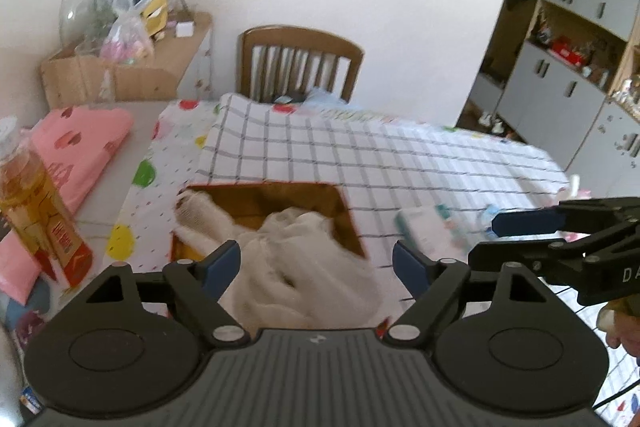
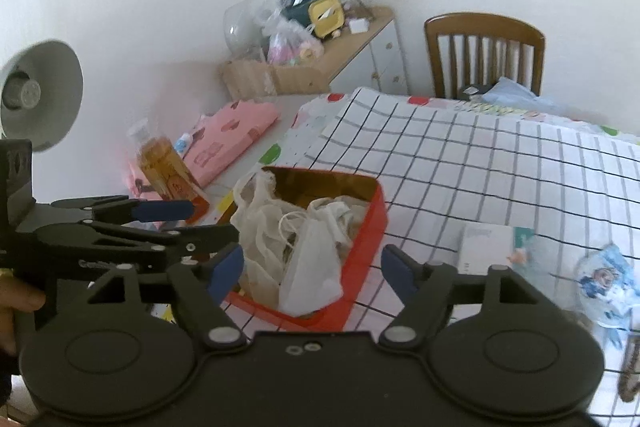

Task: Organize soft objects
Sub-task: 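Move both tools back toward the herb pouch and brown scrunchie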

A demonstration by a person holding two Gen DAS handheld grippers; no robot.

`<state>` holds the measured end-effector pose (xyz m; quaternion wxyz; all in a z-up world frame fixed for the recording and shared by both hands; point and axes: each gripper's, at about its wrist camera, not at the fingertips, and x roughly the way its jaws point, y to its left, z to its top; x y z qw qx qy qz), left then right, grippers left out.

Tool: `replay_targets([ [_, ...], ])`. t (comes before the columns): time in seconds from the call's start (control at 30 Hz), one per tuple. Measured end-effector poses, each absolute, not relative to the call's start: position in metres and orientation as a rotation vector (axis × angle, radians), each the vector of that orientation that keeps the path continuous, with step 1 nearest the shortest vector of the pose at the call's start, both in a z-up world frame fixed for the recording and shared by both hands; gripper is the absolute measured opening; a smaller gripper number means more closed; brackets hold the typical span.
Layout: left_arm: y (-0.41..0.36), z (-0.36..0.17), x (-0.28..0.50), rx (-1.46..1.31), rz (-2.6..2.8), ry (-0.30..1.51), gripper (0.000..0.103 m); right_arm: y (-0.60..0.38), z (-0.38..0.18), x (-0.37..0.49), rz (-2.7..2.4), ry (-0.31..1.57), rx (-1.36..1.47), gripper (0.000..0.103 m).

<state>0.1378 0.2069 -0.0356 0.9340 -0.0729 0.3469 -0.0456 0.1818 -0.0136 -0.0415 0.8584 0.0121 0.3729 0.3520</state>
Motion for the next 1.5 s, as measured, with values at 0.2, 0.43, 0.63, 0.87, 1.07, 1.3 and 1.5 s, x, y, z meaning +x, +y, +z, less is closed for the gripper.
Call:
replay_targets([
  [0.2, 0.185, -0.028, 0.138, -0.162, -0.144, 0.679, 0.085, -0.058, -0.034, 0.172, 0.676, 0.746, 0.055, 0.086],
  [0.43, 0.153, -0.03, 0.143, -0.136, -0.221, 0.65, 0.085, -0.111, -0.037, 0.166, 0.562, 0.704, 0.08, 0.097],
  [0.63, 0.118, -0.034, 0.151, -0.129, -0.289, 0.623, 0.103, -0.157, -0.05, 0.165, 0.436, 0.693, 0.089, 0.101],
  [0.87, 0.066, -0.045, 0.171, -0.089, -0.353, 0.649, 0.103, -0.2, -0.071, 0.17, 0.314, 0.706, 0.1, 0.101],
  [1.07, 0.021, -0.066, 0.189, -0.02, -0.402, 0.678, 0.103, -0.228, -0.087, 0.176, 0.27, 0.722, 0.054, 0.101],
  [1.3, -0.015, -0.094, 0.21, 0.028, -0.424, 0.716, 0.103, -0.248, -0.107, 0.188, 0.258, 0.761, 0.009, 0.101],
  [1.5, -0.036, -0.118, 0.229, 0.041, -0.422, 0.763, 0.103, -0.251, -0.124, 0.198, 0.272, 0.803, -0.029, 0.097],
])
